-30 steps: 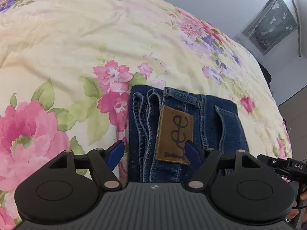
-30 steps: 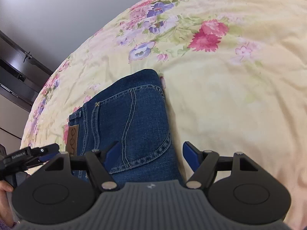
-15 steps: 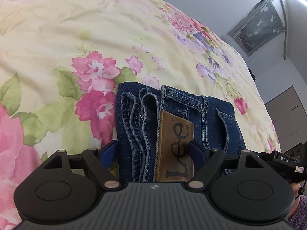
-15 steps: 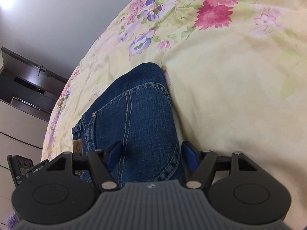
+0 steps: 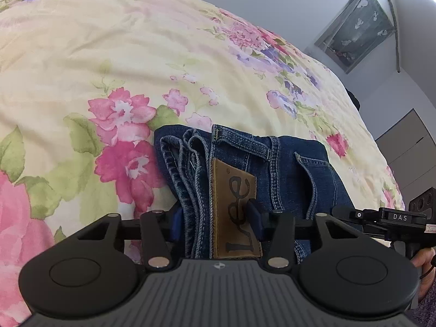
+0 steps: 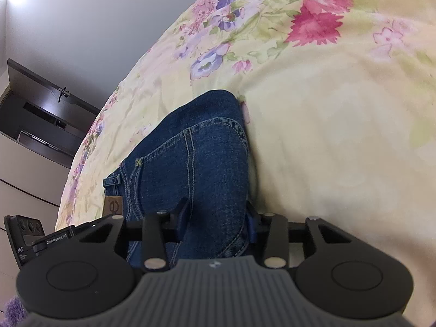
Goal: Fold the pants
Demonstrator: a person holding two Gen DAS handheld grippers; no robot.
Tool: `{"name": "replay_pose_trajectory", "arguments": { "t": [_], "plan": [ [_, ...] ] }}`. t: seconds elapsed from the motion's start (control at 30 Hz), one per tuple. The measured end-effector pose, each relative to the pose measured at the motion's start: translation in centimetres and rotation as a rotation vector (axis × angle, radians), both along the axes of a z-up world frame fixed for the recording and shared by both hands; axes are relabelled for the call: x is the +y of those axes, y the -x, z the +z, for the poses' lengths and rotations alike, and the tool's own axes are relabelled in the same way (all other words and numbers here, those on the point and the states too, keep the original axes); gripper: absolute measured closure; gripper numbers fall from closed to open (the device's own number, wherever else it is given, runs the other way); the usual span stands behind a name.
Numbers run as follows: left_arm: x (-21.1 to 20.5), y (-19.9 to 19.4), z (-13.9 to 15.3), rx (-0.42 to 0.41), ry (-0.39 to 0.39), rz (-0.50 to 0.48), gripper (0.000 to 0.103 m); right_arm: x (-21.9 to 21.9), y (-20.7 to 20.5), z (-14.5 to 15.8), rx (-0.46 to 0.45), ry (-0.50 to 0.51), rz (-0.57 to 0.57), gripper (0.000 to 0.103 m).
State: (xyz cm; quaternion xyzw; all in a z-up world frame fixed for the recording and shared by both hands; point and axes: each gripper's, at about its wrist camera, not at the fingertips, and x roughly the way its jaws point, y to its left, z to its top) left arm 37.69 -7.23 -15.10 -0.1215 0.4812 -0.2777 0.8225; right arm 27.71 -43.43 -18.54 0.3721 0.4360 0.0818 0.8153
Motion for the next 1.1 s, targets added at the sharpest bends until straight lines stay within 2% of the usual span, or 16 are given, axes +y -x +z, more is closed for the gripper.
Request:
{"name": "replay_pose_trajectory", "arguments": {
  "t": [0.07,0.17,0.33,0.5,0.77,0.87,1.1],
  "plan": [
    [0.0,0.1,0.4,-0.003,-0.004,0.000,0.061,0.2,0.1,0.7,-0.011,0.017,0.013,0.076],
    [-0.1,0.3,1.2,-0.012,-0.020,-0.003,0.066,0.5,0.1,2.0,-0.033,0.045,0.041,0.083],
    [-0.2,1.3,3.7,-0.040,-0.053,-0.011,0.069,1.2,0.5,4.6,-0.056,0.077,0.060,0.085],
    [1.1,2.9,7.7,-0.083,-0.094,-0.022,0.069,2.6,1.7,8.4,-0.095,0.090,0.090,0.086],
    [6.2,5.4,14.0,-0.135,-0.171,0.004,0.069,7.6,3.6,13.3,-0.151,0.052,0.149,0.086],
    [8.4,6.6,15.7,-0.167,-0.229,-0.002,0.069,10.2,4.0,14.4,-0.168,0.027,0.172,0.086],
    [14.0,7.5,17.2,-0.187,-0.301,0.028,0.069,17.1,4.6,14.8,-0.198,-0.040,0.230,0.086]
  ]
}}
